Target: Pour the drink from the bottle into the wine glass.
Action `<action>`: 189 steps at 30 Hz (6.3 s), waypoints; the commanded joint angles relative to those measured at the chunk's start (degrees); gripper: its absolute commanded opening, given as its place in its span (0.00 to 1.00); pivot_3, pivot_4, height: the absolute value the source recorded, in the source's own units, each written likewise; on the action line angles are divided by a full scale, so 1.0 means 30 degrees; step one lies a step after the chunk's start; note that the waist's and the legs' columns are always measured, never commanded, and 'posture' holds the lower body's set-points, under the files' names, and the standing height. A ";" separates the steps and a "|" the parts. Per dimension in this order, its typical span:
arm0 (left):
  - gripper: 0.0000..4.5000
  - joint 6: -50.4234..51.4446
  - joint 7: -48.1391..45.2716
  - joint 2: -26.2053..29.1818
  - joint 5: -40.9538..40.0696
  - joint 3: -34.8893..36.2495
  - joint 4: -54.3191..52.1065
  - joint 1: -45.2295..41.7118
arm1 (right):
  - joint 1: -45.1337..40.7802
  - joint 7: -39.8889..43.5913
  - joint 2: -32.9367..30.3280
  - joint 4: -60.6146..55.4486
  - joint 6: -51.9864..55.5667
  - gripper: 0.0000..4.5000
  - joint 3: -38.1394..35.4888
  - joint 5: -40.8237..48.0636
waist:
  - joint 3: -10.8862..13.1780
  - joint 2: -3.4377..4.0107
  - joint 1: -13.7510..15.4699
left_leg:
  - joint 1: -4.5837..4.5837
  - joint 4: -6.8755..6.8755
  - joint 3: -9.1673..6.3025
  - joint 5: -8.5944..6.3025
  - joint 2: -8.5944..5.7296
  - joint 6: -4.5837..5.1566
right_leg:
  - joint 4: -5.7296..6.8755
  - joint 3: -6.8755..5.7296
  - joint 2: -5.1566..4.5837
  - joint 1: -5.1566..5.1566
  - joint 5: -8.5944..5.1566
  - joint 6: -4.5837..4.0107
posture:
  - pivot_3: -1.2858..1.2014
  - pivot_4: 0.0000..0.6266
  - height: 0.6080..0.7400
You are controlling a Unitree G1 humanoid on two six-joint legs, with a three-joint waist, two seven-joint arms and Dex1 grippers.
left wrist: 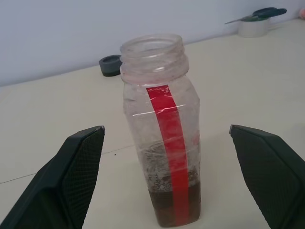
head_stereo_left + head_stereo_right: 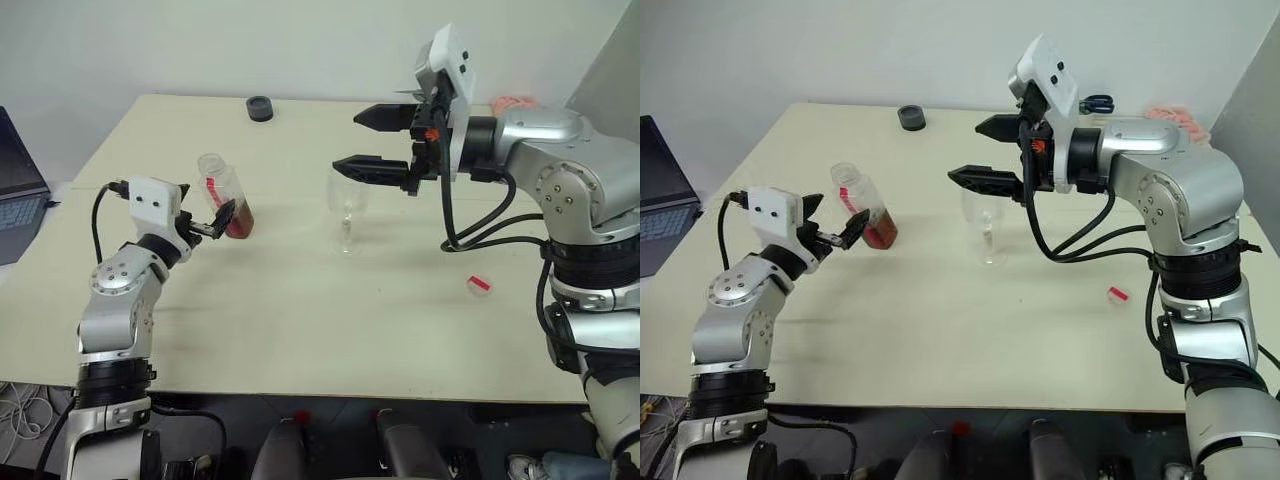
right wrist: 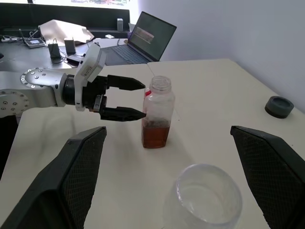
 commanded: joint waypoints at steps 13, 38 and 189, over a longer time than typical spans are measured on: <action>1.00 -0.4083 -0.0584 -0.0780 0.0444 -0.0173 0.5305 -0.3102 | 0.0080 -0.0914 0.0488 0.0386 -0.0260 0.99 -0.0266 -0.0556 | 0.0000 0.0000 0.0012 | -0.0006 0.0002 -0.0014 0.0001 -0.0009 -0.0001 | 0.0006 -0.0014 -0.0008 -0.0001 0.0002 -0.0001 | 0.52 0.24 1.00; 0.40 -0.4900 -0.2202 -0.0162 0.1240 -0.1300 0.6886 -0.5989 | 0.4708 -0.1592 -0.0976 -0.3958 -0.0078 1.00 -0.3718 0.1307 | 0.0003 -0.0006 0.0095 | -0.0042 0.0003 -0.0057 0.0001 -0.0017 -0.0001 | 0.0003 -0.0063 -0.0013 -0.0007 0.0002 0.0000 | 0.52 0.24 1.00; 0.40 -2.2868 0.8497 0.1707 1.9959 -1.3692 1.9209 -1.8936 | 1.3104 -0.5332 -0.0681 -0.7715 -0.4372 1.00 -0.3867 -0.0062 | 0.0004 -0.0012 0.0066 | -0.0165 0.0102 -0.0317 0.0032 -0.0070 0.0027 | 0.0087 -0.0320 -0.0022 -0.0001 0.0003 -0.0009 | 0.52 0.24 1.00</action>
